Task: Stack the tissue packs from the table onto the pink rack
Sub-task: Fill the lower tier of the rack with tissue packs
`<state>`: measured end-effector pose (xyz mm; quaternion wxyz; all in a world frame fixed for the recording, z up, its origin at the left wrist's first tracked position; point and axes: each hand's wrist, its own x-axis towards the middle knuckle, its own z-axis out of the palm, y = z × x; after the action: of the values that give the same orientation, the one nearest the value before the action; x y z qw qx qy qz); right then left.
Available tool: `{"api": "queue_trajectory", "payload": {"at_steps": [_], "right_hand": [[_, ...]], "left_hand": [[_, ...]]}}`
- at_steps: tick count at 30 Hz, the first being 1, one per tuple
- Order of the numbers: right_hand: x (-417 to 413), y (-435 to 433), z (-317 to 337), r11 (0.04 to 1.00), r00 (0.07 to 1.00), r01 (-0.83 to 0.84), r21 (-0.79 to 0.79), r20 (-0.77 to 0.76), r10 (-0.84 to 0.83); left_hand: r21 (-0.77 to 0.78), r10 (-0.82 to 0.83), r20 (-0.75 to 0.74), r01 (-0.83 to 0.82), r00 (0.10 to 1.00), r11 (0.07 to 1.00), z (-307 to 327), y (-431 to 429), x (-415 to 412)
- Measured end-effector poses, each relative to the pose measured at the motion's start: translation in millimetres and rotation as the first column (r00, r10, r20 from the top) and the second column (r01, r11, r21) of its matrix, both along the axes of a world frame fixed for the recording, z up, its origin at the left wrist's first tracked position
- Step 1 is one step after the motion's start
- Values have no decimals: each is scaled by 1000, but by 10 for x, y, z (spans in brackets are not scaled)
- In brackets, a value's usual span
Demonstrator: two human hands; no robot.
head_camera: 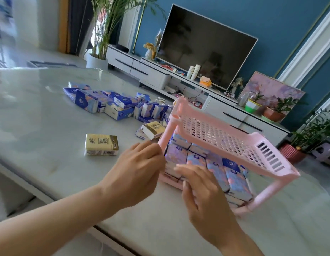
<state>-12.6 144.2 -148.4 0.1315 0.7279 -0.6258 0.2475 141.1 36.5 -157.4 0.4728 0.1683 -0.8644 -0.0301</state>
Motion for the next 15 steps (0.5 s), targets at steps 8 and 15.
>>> {"api": "queue_trajectory", "payload": {"at_steps": [8, 15], "right_hand": [[752, -532, 55, 968, 961, -166, 189, 253, 116], [1006, -1585, -84, 976, 780, -42, 213, 617, -101]], "left_hand": [[448, 380, 317, -490, 869, 747, -129, -922, 751], [418, 152, 622, -489, 769, 765, -331, -1129, 850]]}}
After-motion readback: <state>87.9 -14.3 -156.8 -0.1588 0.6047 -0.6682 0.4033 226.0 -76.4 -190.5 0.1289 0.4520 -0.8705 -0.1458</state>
